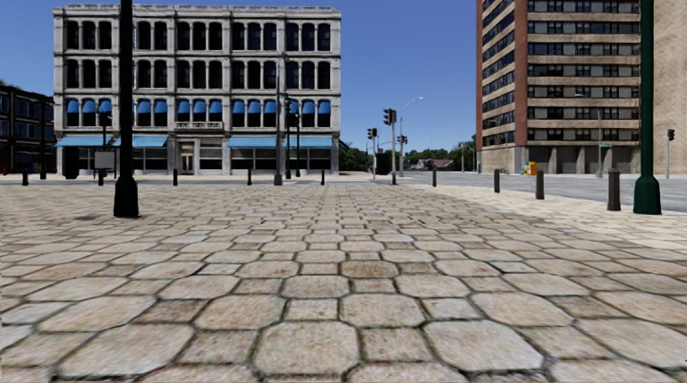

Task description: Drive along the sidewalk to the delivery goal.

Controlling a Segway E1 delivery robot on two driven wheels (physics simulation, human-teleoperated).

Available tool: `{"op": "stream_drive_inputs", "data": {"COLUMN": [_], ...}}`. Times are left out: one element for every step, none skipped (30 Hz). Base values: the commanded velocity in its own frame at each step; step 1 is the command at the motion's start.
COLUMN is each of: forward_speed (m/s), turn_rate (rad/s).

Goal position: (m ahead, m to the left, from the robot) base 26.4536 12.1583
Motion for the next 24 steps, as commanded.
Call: {"op": "stream_drive_inputs", "data": {"forward_speed": [2.00, 2.00, 2.00, 2.00, 2.00, 2.00, 2.00, 2.00, 2.00, 2.00, 2.00, 2.00, 2.00, 2.00, 2.00, 2.00, 2.00, 2.00, 2.00, 2.00, 2.00, 2.00, 2.00, 2.00], "turn_rate": [0.00, 0.00, 0.00, 0.00, 0.00, 0.00, 0.00, 0.00, 0.00, 0.00, 0.00, 0.00, 0.00, 0.00, 0.00, 0.00, 0.00, 0.00, 0.00, 0.00, 0.00, 0.00, 0.00, 0.00]}}
